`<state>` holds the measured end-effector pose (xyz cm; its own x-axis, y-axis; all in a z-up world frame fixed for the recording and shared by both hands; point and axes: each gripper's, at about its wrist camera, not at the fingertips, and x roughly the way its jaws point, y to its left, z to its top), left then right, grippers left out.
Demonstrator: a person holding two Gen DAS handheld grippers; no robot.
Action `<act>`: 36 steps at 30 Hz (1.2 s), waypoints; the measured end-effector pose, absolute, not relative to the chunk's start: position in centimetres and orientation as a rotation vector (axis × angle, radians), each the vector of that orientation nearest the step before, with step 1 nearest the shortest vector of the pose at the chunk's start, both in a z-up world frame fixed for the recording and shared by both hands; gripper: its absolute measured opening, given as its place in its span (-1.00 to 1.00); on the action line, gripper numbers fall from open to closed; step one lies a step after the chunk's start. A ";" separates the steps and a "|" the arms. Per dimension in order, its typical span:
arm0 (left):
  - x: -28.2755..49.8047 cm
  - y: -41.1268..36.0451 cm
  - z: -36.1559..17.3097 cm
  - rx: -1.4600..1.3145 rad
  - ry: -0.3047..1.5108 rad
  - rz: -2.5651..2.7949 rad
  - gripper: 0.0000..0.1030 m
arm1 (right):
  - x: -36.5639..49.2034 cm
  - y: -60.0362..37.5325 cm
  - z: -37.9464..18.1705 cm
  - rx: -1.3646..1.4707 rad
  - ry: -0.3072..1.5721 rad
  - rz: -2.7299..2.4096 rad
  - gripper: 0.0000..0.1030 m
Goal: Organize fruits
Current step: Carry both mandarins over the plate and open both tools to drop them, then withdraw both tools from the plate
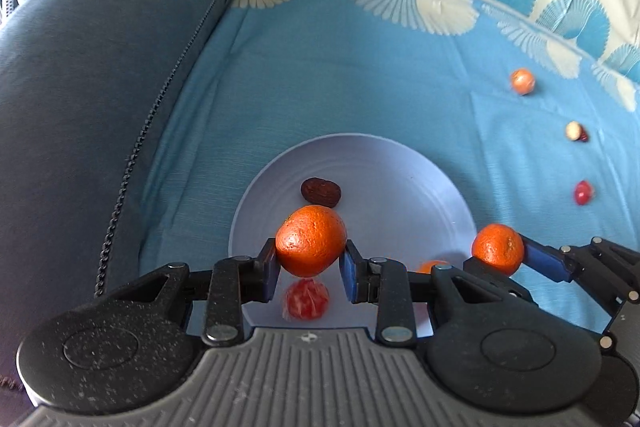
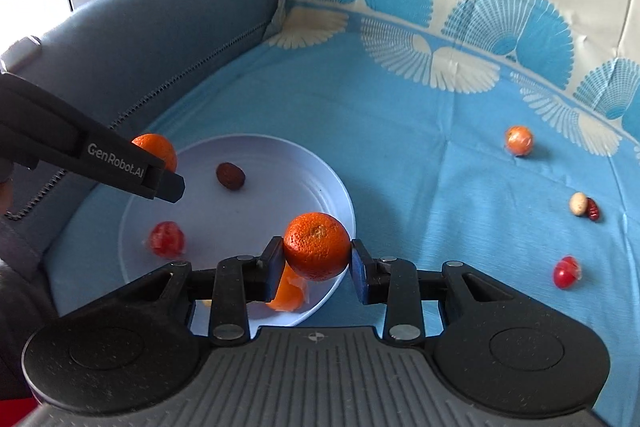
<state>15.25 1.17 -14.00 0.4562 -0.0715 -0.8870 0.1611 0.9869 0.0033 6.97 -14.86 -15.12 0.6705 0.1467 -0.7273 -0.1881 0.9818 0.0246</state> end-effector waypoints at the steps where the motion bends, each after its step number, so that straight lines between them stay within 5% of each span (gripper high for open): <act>1: 15.6 1.1 -14.4 0.095 1.095 -0.142 -0.32 | 7.4 -14.9 -15.5 -0.058 0.820 0.191 -0.29; 4: 16.2 0.9 -15.0 0.107 1.108 -0.134 -0.27 | 8.3 -14.8 -16.3 -0.065 0.840 0.206 -0.27; 5: 16.3 0.9 -15.0 0.102 1.103 -0.135 -0.01 | 8.6 -14.9 -16.5 -0.066 0.851 0.212 -0.25; 6: 16.2 1.0 -14.7 0.096 1.090 -0.140 0.45 | 8.8 -14.9 -16.5 -0.066 0.857 0.212 -0.06; 8: 15.4 1.1 -13.7 0.091 1.028 -0.136 1.00 | 8.6 -14.8 -16.1 -0.072 0.853 0.207 0.43; 13: 11.8 1.6 -11.0 0.158 0.960 -0.139 0.99 | 5.9 -15.1 -14.0 -0.080 0.843 0.197 0.79; 23: 2.8 4.2 -8.9 0.133 1.060 -0.045 0.99 | -5.1 -14.8 -8.0 -0.034 0.792 0.192 0.95; 36: -5.3 3.9 -5.1 0.161 0.954 -0.030 0.99 | -12.4 -14.2 -3.8 -0.063 0.619 0.170 0.99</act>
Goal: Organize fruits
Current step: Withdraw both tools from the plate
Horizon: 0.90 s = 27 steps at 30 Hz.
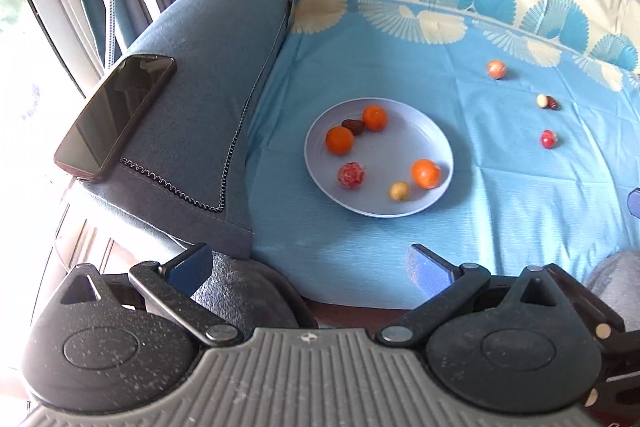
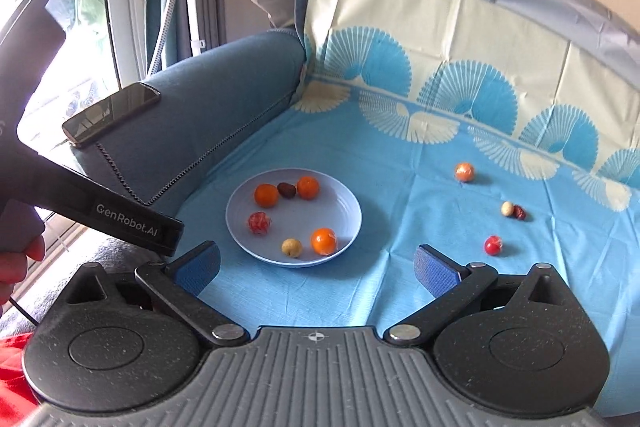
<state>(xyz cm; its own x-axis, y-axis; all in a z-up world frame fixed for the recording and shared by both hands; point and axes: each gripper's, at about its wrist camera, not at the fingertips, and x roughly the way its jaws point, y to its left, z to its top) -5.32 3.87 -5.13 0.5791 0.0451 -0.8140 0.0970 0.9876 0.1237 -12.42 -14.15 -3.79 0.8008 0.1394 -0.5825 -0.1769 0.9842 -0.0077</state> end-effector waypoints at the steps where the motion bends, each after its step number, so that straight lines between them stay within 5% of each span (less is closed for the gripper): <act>1: -5.7 3.7 -4.9 0.166 0.947 -0.036 0.99 | -12.7 -14.2 -3.7 -0.066 0.612 0.169 0.99; 27: -7.1 2.7 -3.9 0.208 0.923 -0.068 0.99 | -14.7 -13.7 -2.8 -0.085 0.581 0.158 0.99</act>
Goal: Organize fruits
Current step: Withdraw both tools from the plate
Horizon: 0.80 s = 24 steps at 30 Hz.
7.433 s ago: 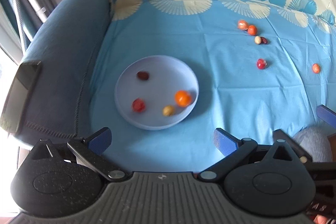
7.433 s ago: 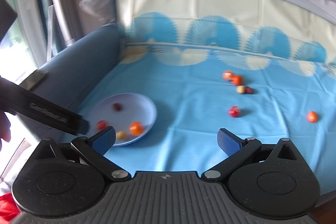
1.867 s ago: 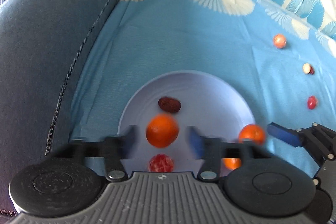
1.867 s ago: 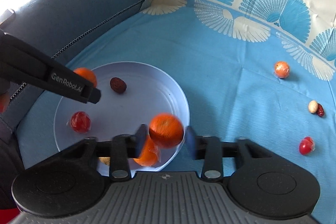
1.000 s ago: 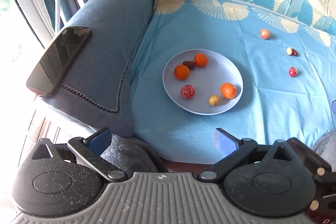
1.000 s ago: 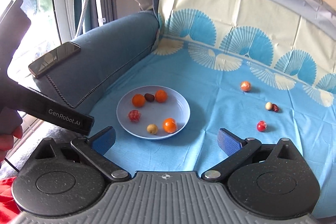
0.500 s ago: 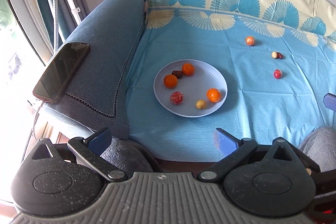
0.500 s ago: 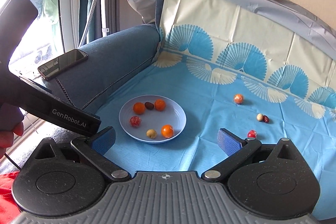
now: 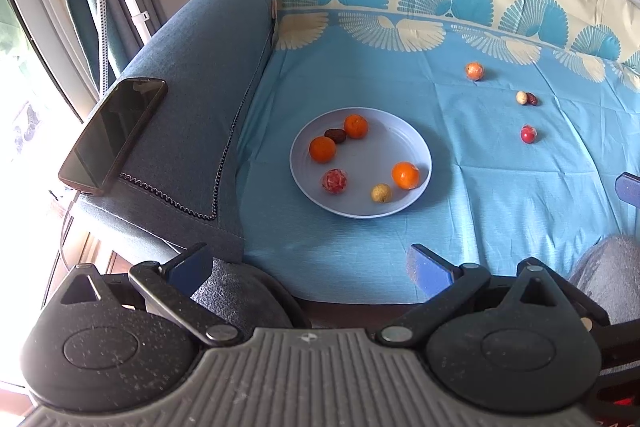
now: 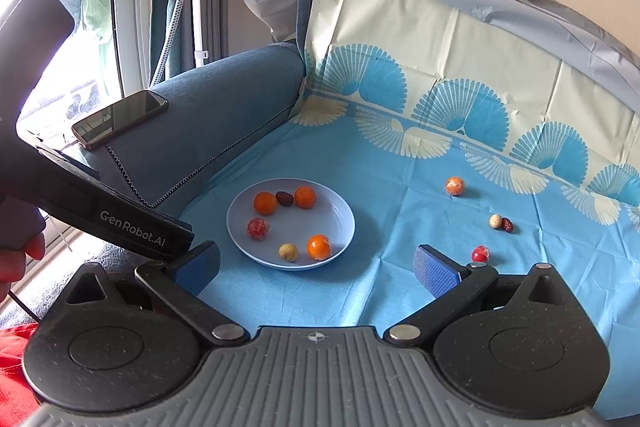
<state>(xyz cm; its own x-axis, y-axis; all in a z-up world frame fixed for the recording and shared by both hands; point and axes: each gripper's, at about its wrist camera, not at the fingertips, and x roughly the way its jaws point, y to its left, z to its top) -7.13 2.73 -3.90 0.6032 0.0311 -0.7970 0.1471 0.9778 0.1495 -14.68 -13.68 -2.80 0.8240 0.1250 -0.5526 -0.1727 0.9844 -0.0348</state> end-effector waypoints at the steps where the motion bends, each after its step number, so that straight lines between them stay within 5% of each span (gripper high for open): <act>1: -7.1 2.7 -3.9 0.208 0.925 -0.068 0.99 | -14.6 -13.7 -2.8 -0.085 0.583 0.159 0.99; 24: -2.9 1.3 -5.3 0.207 1.013 -0.057 0.99 | -11.8 -19.0 -4.6 0.047 0.564 0.017 0.99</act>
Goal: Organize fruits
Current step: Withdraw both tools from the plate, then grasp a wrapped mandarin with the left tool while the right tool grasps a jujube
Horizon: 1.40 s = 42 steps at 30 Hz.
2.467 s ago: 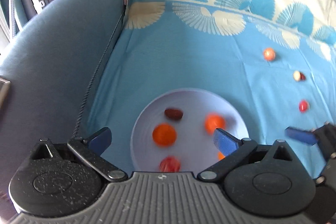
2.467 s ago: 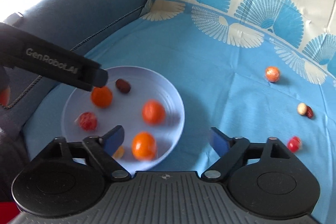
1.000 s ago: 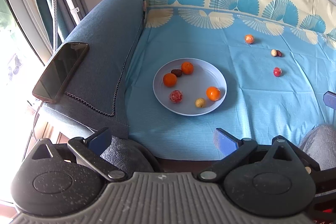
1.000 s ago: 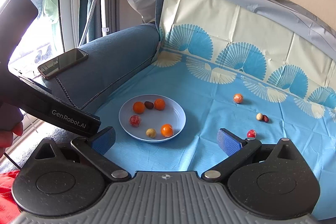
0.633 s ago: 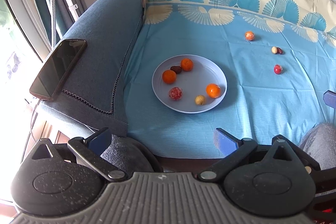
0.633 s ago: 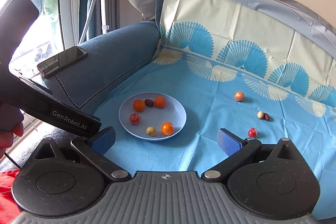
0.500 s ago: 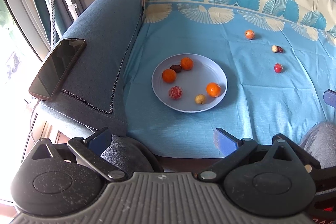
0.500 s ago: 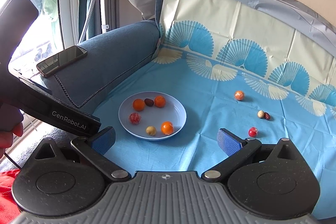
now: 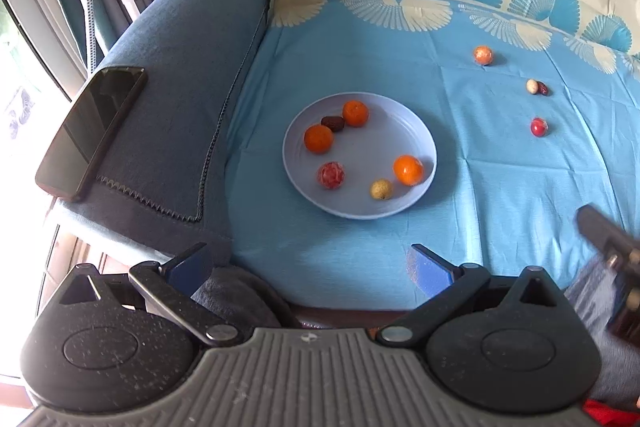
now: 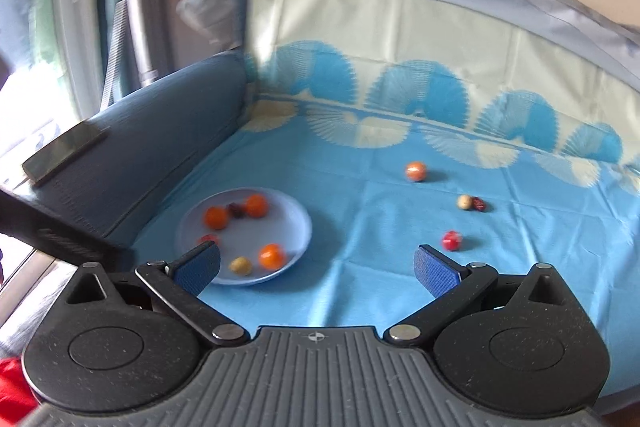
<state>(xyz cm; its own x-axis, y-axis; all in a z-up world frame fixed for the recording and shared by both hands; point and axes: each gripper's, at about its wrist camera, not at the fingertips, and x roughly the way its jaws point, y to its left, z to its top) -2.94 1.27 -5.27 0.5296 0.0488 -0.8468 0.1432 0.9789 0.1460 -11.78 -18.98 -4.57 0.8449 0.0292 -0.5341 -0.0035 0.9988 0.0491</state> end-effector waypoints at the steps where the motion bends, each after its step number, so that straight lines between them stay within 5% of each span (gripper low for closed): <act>1: -2.4 0.9 -5.3 0.212 1.015 -0.056 0.99 | -11.4 -19.9 -4.8 0.058 0.559 -0.010 0.99; 16: 13.3 -13.4 -8.1 0.282 0.961 -0.181 0.99 | -0.1 -37.8 -12.9 0.152 0.594 -0.395 0.99; 33: 33.5 -33.1 -22.1 0.555 0.970 -0.438 0.99 | 18.8 -46.1 -25.1 0.043 0.704 -0.223 0.96; 35: 33.7 -33.6 -22.4 0.579 0.944 -0.447 0.99 | 18.8 -46.2 -24.7 0.037 0.678 -0.186 0.47; 37: 33.5 -33.6 -22.1 0.544 0.918 -0.487 0.59 | 18.2 -46.1 -24.4 0.084 0.667 -0.147 -0.53; 38: 33.5 -33.5 -22.0 0.506 0.947 -0.539 -0.04 | 18.0 -45.7 -24.3 0.072 0.671 -0.166 -0.59; 39: 33.5 -33.5 -21.8 0.469 0.983 -0.572 -0.25 | 17.7 -45.4 -24.3 0.058 0.673 -0.180 -0.59; 42: 31.9 -33.5 -20.8 0.504 0.926 -0.552 -0.25 | 16.9 -45.9 -24.1 0.111 0.691 -0.262 -0.59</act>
